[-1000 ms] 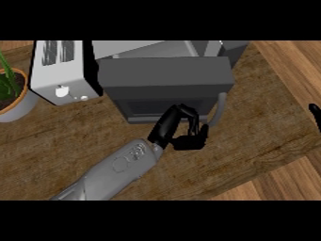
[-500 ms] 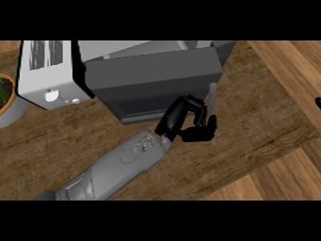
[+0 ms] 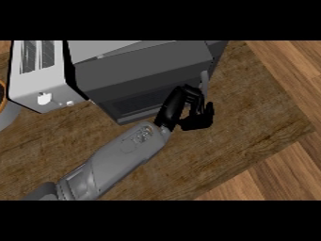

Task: Pick up the milk, place it into the microwave and close the microwave

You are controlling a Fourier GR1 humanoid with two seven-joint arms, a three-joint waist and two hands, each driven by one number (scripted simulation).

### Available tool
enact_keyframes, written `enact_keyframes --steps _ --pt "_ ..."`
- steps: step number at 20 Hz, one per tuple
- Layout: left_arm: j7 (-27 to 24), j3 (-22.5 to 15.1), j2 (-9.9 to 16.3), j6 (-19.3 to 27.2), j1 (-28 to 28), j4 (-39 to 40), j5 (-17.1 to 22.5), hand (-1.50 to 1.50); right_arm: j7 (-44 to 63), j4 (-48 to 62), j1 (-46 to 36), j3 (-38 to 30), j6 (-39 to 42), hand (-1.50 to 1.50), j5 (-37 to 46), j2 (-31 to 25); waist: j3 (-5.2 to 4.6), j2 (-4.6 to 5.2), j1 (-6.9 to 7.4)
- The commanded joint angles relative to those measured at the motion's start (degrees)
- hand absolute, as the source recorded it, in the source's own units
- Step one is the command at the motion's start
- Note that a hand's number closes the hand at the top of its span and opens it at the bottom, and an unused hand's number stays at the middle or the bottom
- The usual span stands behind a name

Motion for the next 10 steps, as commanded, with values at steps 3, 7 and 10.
enact_keyframes --steps 3,7,10 --pt "-1.35 1.65 -1.19 0.26 -7.30 1.22 1.04 1.50 1.18 0.12 -1.36 -1.33 0.65 -1.50 -1.09 -2.11 0.00 0.31 -2.02" --pt "-1.67 1.62 -1.17 0.27 -8.58 2.84 1.74 1.50 2.00 0.11 -1.90 -2.28 1.16 -1.50 -1.99 -3.58 0.02 0.26 -2.36" --pt "-1.95 1.58 -1.17 1.26 -9.34 3.50 2.41 1.50 2.44 0.36 -2.83 -2.32 1.08 -1.50 -3.30 -3.53 0.07 0.39 -2.46"
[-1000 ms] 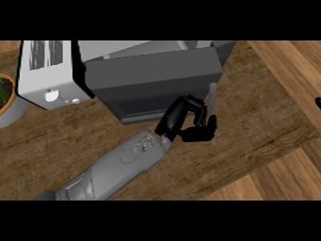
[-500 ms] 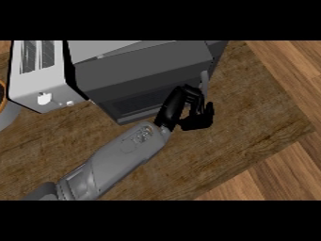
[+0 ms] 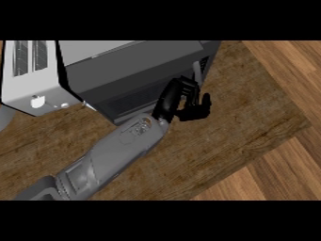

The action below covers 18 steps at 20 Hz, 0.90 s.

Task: Pick up the milk, place it into the microwave and close the microwave

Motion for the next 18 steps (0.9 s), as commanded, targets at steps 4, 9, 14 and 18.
enact_keyframes --steps 4,9,14,18 --pt "-1.07 1.47 -1.62 -0.07 -7.80 0.91 1.05 1.50 0.91 0.36 -1.39 -0.80 0.71 -1.50 -2.26 -1.14 0.12 -0.03 -1.73" --pt "-1.88 0.96 -1.61 0.43 -8.22 2.18 1.76 1.50 1.67 0.25 -2.53 -1.00 1.20 -1.50 -3.67 -1.99 0.05 0.12 -2.00" --pt "-2.17 0.64 -1.61 0.85 -8.52 1.89 2.92 1.50 2.23 1.03 -3.23 -1.32 1.61 -1.50 -5.55 -2.33 0.12 0.18 -2.26" --pt "-0.86 5.99 -1.72 10.04 -6.66 7.64 6.30 1.50 2.81 1.50 -2.71 -2.98 0.90 -1.50 -6.80 -2.93 0.11 -0.49 1.77"
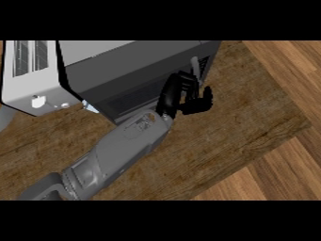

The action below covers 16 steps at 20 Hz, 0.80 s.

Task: Pick up the milk, place it into the microwave and close the microwave

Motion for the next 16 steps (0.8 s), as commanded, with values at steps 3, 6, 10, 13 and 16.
enact_keyframes --steps 3,6,10,13,16 --pt "-1.13 3.97 0.13 4.23 -3.60 4.34 2.34 1.50 0.58 0.27 0.05 -2.36 -0.73 -1.50 -1.26 -1.19 -0.06 -0.40 2.86" --pt "-1.83 3.46 1.15 2.35 -3.27 5.20 3.51 1.50 0.80 0.13 0.86 -4.37 -1.28 -1.50 -2.18 -1.91 -0.15 -0.56 3.82" --pt "-3.30 1.42 2.19 0.72 -2.02 6.12 4.46 1.50 1.25 -0.47 0.75 -5.66 -2.09 -1.50 -2.67 -2.57 -0.26 -0.20 5.86" --pt "-2.70 0.26 3.25 -1.31 -2.16 6.82 5.59 1.50 1.20 -1.09 1.33 -6.47 -1.76 -1.50 -3.23 -2.92 -0.14 -0.01 6.11" --pt "-3.62 -0.75 4.81 -2.32 -1.19 7.73 6.13 -1.50 1.64 -1.42 2.02 -7.57 -2.44 -1.50 -4.11 -3.05 -0.18 0.03 7.23"
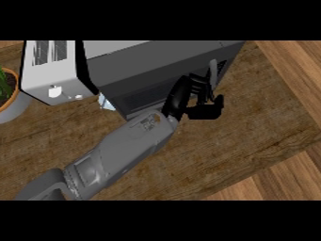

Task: Pick up the milk, place it into the microwave and close the microwave

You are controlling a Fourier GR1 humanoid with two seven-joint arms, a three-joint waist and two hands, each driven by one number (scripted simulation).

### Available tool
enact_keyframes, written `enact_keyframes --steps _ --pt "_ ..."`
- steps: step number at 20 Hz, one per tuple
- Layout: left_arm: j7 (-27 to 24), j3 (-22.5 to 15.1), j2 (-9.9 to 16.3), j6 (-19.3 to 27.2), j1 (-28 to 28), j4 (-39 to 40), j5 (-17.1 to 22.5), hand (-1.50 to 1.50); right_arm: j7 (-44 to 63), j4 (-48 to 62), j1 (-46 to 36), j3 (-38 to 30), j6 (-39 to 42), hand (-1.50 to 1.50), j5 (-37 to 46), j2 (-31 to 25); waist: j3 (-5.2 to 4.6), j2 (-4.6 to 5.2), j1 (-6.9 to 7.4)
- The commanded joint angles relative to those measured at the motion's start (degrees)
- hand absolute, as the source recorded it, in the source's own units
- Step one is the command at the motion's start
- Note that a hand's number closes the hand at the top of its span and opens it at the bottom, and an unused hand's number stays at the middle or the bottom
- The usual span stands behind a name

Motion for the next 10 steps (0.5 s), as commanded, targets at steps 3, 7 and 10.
enact_keyframes --steps 3,7,10 --pt "-2.82 4.93 5.17 3.57 0.25 8.09 1.86 -1.50 0.81 -0.84 1.37 -1.71 -0.97 -1.50 -1.85 -0.10 0.02 -0.50 3.56" --pt "-3.47 4.17 5.59 2.29 0.99 8.53 3.20 -1.50 1.35 -1.89 2.46 -3.16 -0.89 -1.50 -2.40 -1.06 -0.01 -0.66 4.12" --pt "-4.37 3.86 5.94 1.03 1.78 8.40 4.29 -1.50 1.76 -3.27 2.78 -3.59 -1.06 -1.50 -3.29 -1.26 -0.05 -0.72 4.74"
